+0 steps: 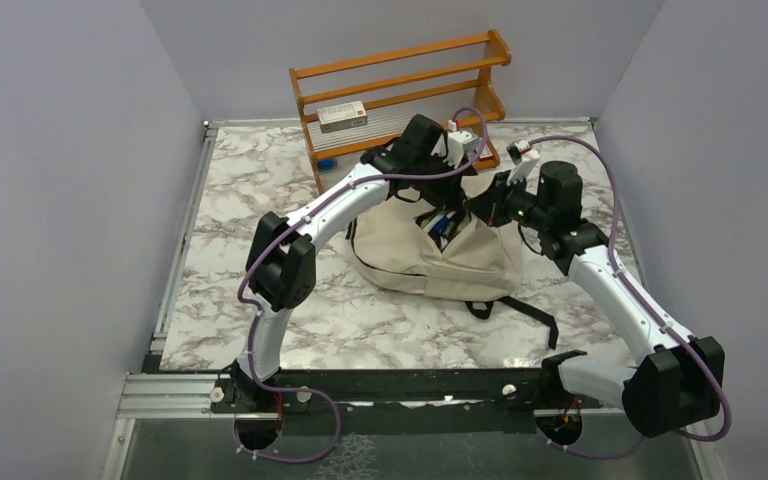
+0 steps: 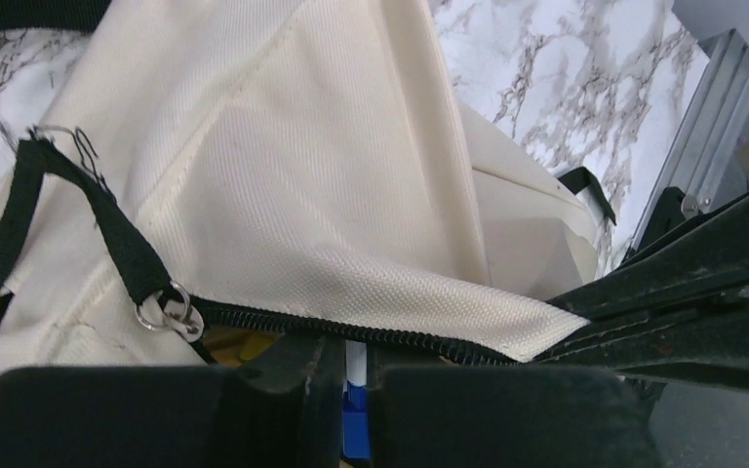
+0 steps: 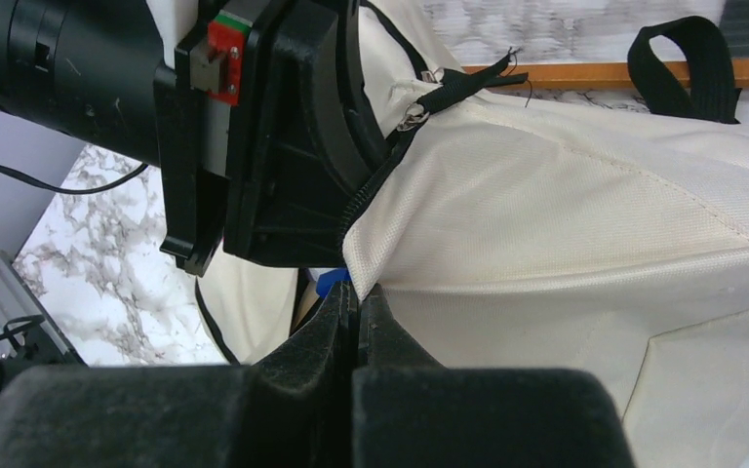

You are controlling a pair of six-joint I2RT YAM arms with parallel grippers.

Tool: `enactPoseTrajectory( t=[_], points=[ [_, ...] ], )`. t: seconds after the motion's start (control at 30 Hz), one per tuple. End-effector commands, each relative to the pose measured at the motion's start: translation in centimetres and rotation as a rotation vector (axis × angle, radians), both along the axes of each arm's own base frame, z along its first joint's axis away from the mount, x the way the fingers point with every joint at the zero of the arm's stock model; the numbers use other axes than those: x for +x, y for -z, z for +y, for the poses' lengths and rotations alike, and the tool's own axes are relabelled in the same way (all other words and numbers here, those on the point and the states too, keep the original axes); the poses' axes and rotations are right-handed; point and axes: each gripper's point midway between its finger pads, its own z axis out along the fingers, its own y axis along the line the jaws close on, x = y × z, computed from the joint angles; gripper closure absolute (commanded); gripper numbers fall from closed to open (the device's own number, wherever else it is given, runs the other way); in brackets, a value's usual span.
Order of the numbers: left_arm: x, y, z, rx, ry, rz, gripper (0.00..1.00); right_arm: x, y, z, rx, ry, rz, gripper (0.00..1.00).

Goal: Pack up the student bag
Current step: Place the stationery in the student bag.

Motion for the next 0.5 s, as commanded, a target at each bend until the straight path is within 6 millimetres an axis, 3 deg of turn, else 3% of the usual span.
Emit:
enactPoseTrajectory(
  t=[0.0,0.07,0.23,0.47],
  points=[
    [1.0,-3.0,-1.2,-0.093,-0.002,-0.055,0.81,-0.7,-5.2,1.3,0.071,-0.086,-0.170,0.99],
    [1.0,-2.9,-1.1,-0.090,-0.007,-0.061,0.71,-0.7,-5.1,1.2,0.069,-0.080,-0.169,0.99],
    [0.5,-3.1,-0.6,-0.089,-0.010,-0.073,0.59,-0.5,-4.9,0.9,0.061,-0.061,-0.163,0.99],
    [0.0,-4.3,0.6,-0.085,-0.023,-0.108,0.57,-0.3,-4.6,0.9,0.060,-0.053,-0.158,0.99]
  ],
)
